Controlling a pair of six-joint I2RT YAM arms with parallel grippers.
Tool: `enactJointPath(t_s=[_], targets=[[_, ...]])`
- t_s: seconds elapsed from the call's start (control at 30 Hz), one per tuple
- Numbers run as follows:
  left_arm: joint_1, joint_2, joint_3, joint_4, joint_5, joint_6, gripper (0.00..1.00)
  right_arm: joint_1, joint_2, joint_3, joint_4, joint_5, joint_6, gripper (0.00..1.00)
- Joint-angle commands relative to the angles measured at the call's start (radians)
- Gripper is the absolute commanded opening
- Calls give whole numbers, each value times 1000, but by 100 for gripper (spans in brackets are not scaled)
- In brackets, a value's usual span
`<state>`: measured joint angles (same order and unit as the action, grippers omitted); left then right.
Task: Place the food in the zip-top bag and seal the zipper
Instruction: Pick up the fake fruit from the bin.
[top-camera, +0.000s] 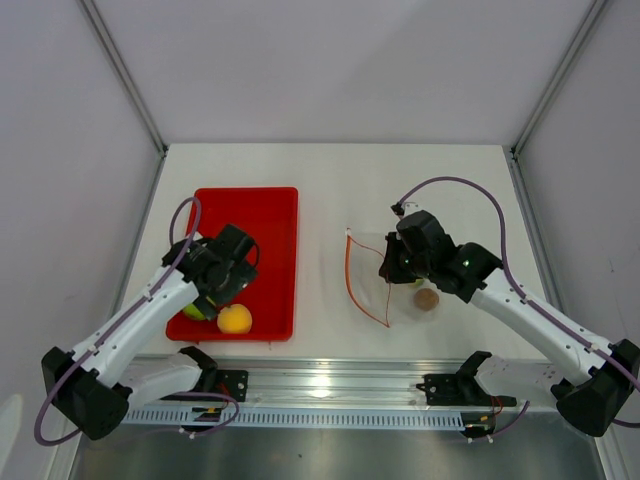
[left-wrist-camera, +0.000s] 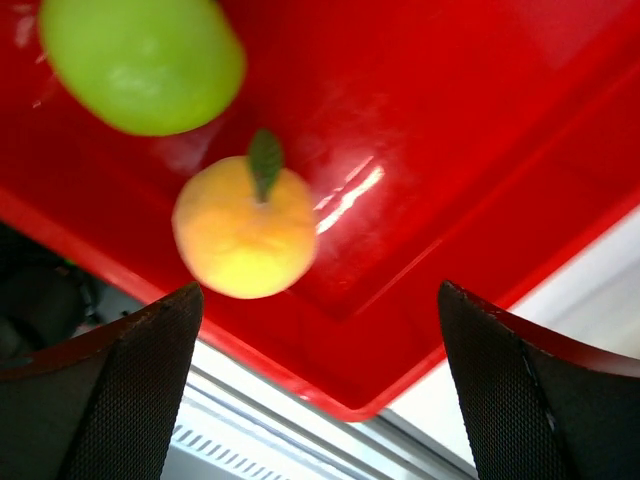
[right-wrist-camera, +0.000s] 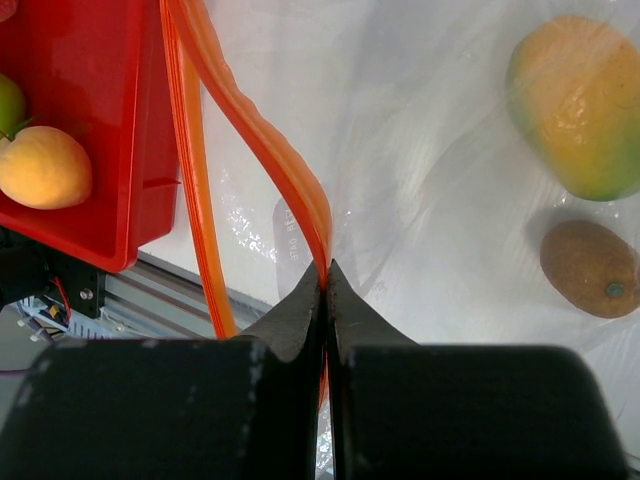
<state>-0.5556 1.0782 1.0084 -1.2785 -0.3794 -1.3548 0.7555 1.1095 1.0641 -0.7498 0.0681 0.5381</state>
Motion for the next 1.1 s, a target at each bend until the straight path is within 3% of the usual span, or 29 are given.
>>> enactJointPath(t_s=[0.0, 1.07], targets=[[13, -61, -62, -36, 10, -63, 99, 4, -10, -3, 15, 12, -18, 0], [63, 45, -237, 130, 92, -7, 100, 4, -14, -23, 17, 13, -13, 0]])
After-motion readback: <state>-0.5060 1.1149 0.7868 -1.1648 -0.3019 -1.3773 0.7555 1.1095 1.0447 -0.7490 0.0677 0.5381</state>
